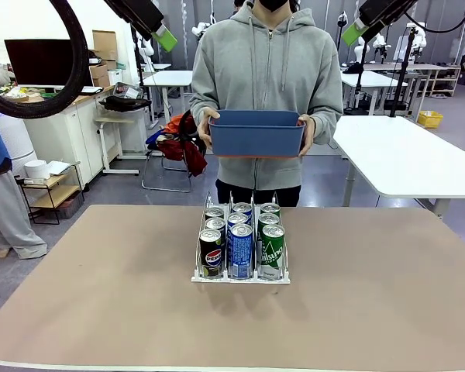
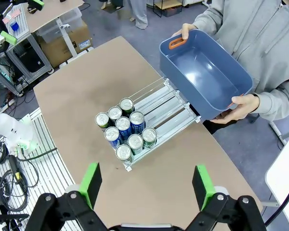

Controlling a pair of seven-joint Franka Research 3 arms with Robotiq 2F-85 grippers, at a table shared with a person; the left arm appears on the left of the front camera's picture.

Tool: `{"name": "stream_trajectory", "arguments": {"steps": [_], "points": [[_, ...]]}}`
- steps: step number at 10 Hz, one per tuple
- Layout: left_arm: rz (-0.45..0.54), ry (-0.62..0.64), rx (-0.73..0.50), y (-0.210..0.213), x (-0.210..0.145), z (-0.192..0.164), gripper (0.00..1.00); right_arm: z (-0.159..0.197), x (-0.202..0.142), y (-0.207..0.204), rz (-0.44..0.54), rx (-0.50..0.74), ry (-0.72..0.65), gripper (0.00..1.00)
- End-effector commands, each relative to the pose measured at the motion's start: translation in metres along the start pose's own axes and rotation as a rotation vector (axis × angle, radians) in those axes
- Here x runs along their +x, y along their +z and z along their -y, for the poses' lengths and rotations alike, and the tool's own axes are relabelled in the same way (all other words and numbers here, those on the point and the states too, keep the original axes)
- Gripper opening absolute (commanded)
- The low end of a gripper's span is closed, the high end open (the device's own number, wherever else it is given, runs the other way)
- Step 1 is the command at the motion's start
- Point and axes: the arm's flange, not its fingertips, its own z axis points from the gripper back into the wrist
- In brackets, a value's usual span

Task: Fill the beverage cans into the dispenser.
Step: Place the picked Sprite in the line of the Automatic Can Dispenser with the same cans.

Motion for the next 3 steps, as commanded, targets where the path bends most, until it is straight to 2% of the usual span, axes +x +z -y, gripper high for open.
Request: {"name": "stream_trajectory", "arguments": {"steps": [1,3], "points": [[0.006,0.002,-0.013,0.0003,-0.0027,-0.0008,1.0,-0.0005,-0.0009,0.0019,-0.001,0.015,0.002,1.0],[0.006,0.002,-0.013,0.0003,-0.0027,-0.0008,1.0,-0.0005,-0.0009,0.0019,-0.001,0.015,0.002,1.0]]}}
